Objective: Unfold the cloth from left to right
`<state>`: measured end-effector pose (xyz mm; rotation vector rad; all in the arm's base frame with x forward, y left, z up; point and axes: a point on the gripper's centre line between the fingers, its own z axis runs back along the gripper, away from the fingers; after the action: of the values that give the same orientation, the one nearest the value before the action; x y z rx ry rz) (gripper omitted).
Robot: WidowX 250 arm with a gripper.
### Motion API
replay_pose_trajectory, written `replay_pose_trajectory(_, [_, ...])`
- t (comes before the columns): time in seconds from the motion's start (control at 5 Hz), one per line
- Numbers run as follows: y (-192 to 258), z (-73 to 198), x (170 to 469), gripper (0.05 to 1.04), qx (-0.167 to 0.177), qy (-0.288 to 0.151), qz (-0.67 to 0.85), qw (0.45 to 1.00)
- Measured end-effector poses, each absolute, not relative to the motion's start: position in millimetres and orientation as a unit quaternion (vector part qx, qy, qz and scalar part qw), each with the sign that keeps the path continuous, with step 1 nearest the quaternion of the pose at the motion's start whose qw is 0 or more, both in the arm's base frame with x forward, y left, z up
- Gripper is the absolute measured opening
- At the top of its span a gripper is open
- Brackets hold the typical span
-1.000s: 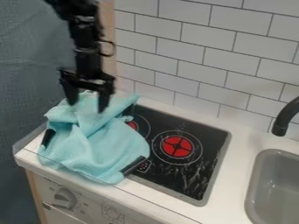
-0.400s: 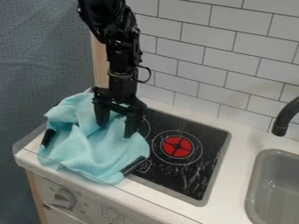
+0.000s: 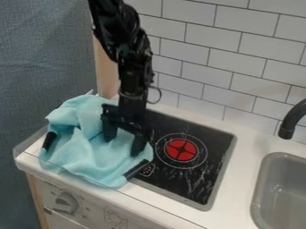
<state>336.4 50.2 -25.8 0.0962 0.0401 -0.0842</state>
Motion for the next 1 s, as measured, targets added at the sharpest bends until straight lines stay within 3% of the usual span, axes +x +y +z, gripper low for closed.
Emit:
replay_pose_trajectory(0.6, [39,-33,344,0.999,0.032,0.008,-0.045,0.998])
replay_pose_trajectory(1.0, [-10,-30,369,0.999,0.008,0.008,-0.079,0.997])
